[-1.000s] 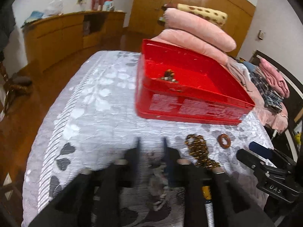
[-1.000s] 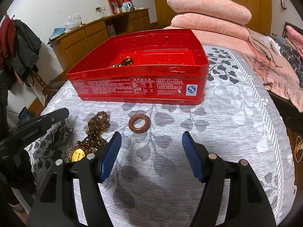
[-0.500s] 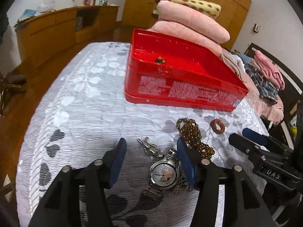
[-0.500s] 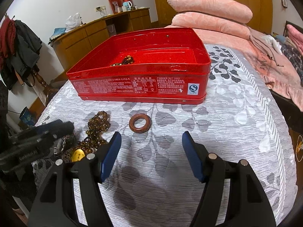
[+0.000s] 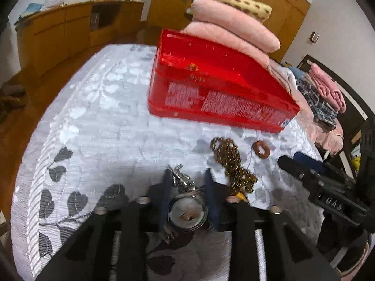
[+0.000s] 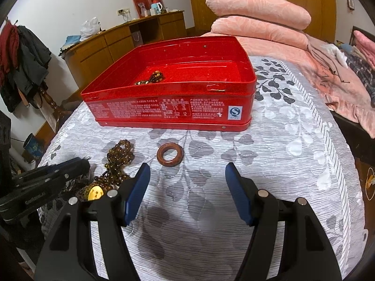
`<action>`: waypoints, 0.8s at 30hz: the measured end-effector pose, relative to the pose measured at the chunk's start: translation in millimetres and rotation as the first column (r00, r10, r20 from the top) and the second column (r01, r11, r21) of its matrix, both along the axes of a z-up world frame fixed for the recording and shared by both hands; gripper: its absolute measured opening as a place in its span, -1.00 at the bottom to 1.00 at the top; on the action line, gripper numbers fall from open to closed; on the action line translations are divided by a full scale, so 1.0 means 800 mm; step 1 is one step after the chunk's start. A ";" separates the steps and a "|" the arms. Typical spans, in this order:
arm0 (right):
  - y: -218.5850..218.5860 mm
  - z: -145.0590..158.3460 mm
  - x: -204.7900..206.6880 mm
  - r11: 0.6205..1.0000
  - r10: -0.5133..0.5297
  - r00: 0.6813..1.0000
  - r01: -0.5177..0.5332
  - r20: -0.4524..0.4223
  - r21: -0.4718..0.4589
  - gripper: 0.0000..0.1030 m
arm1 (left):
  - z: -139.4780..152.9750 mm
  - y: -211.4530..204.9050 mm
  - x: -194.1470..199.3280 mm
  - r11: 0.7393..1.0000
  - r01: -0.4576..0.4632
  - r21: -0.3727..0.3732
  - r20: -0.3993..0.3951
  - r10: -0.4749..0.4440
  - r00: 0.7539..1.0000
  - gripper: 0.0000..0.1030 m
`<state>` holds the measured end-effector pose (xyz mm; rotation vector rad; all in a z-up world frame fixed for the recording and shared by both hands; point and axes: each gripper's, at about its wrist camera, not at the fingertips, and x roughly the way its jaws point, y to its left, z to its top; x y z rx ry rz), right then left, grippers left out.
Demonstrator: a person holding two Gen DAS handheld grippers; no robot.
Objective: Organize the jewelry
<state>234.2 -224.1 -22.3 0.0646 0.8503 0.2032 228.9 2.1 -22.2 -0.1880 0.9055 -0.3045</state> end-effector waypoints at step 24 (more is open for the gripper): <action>0.025 -0.017 0.042 0.996 0.078 0.994 -0.080 -0.081 -0.026 0.04 | 0.009 0.022 0.031 0.997 -0.059 -0.041 0.036 0.060 0.998 -1.00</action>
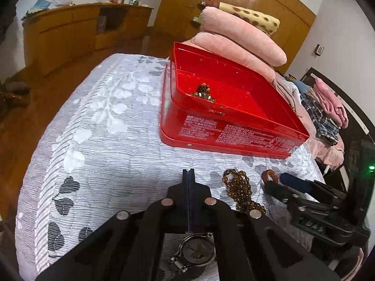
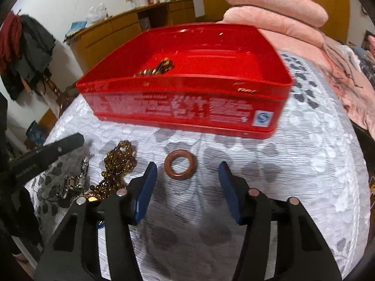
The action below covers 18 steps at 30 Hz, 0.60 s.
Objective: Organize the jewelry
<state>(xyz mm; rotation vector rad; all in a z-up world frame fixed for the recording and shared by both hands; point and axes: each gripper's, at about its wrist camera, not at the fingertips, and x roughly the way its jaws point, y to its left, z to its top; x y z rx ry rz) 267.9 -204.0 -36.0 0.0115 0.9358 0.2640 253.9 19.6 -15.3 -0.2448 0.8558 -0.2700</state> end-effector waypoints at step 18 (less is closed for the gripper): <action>-0.015 0.013 -0.028 0.996 -0.070 0.996 0.072 0.052 -0.053 -0.45 | 0.004 -0.005 -0.049 0.997 0.066 0.046 -0.005 -0.066 0.998 -0.25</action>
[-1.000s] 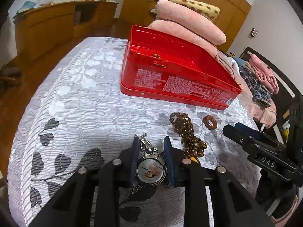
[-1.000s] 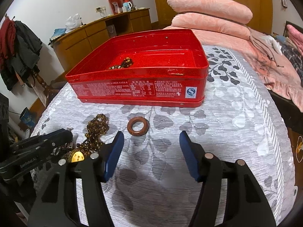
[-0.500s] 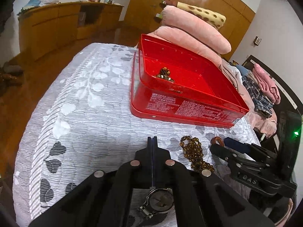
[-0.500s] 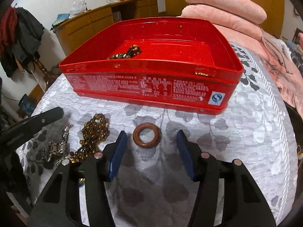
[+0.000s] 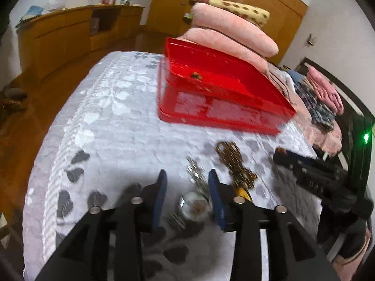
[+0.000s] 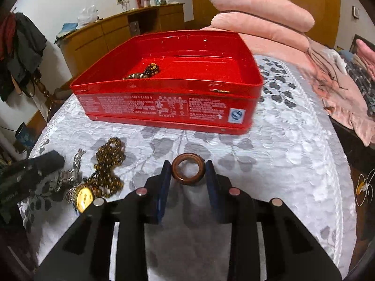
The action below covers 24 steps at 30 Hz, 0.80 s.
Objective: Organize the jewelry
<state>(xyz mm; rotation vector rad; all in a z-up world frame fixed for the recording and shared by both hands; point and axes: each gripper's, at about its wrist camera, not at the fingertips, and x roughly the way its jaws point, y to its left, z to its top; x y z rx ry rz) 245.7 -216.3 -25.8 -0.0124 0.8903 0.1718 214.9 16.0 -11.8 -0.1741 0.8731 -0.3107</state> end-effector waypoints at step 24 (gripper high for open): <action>0.001 0.004 -0.024 0.999 0.017 1.000 -0.017 0.006 0.043 -0.44 | -0.013 -0.023 -0.010 0.991 0.065 0.117 0.026 -0.069 0.997 -0.42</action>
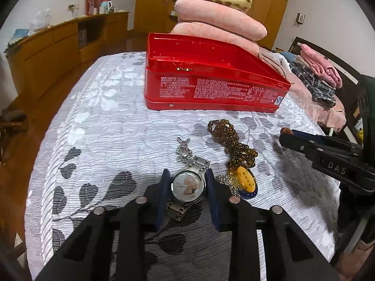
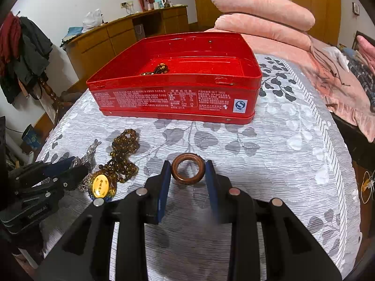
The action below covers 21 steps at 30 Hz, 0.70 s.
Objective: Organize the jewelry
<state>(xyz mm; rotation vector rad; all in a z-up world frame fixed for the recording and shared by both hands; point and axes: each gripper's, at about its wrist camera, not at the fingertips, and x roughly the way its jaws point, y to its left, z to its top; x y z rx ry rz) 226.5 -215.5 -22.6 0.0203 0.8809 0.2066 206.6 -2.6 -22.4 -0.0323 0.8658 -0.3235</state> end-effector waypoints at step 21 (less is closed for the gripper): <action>-0.007 0.019 -0.003 1.000 -0.017 0.999 0.017 0.041 0.004 -0.45 | 0.047 0.007 0.006 0.992 -0.090 -0.088 0.104 0.099 0.990 -0.42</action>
